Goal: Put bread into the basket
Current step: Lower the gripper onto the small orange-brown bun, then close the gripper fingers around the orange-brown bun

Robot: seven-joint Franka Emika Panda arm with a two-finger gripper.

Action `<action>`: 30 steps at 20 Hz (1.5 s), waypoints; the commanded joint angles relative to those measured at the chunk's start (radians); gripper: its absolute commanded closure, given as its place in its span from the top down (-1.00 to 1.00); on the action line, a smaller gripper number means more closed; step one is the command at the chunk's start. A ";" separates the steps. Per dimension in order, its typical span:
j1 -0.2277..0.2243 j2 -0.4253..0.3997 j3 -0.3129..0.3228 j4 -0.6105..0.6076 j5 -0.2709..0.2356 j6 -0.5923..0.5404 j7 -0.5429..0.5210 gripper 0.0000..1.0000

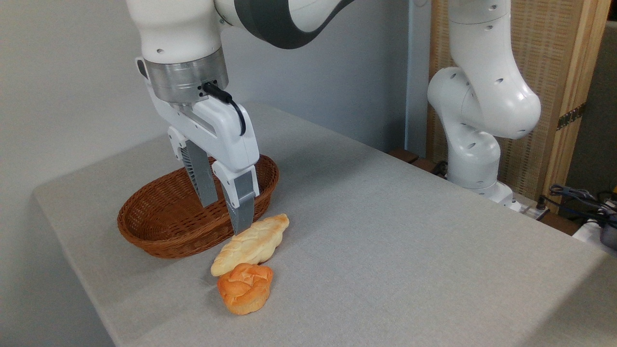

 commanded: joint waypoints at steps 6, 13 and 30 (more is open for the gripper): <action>0.018 0.022 0.033 -0.104 0.005 0.072 0.043 1.00; 0.024 0.094 0.019 -0.110 -0.001 0.152 0.043 1.00; 0.022 0.160 -0.014 -0.116 -0.008 0.161 0.043 1.00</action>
